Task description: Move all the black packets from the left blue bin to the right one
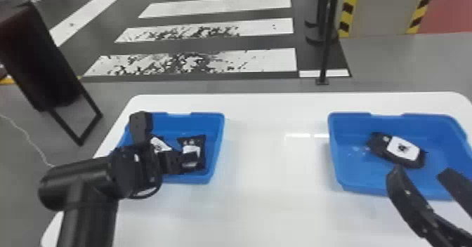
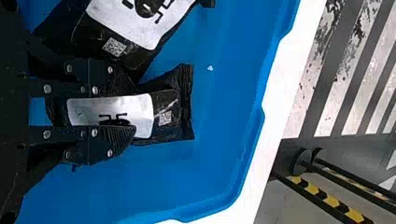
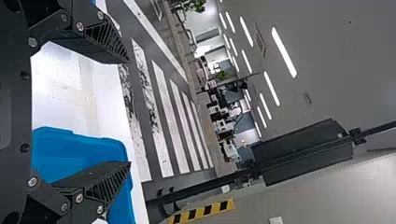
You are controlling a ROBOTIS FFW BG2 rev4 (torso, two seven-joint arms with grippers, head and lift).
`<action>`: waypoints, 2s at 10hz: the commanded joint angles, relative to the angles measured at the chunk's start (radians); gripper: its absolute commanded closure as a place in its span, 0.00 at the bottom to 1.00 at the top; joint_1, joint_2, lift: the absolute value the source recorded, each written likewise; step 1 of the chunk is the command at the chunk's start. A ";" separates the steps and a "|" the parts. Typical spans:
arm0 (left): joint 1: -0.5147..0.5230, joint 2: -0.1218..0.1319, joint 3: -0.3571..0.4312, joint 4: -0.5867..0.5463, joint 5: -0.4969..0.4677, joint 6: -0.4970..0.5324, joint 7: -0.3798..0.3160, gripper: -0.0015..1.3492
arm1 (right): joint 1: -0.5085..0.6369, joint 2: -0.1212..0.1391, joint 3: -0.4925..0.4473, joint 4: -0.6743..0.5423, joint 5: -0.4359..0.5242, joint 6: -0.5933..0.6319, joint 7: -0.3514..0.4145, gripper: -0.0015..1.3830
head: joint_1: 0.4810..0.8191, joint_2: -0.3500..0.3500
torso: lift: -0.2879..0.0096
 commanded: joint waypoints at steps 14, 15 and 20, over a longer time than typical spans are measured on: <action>0.401 -0.019 -0.178 -0.662 0.328 -0.121 -0.164 0.90 | -0.190 -0.026 0.050 0.054 -0.130 0.144 0.095 0.21 | 0.63 0.49 | 0.50; 0.401 -0.020 -0.208 -0.665 0.342 -0.118 -0.167 0.90 | -0.219 -0.031 0.062 0.074 -0.154 0.159 0.098 0.21 | 0.63 0.46 | 0.50; 0.389 -0.014 -0.296 -0.662 0.392 -0.106 -0.173 0.90 | -0.330 -0.031 0.094 0.172 -0.208 0.159 0.103 0.24 | 0.63 0.38 | 0.50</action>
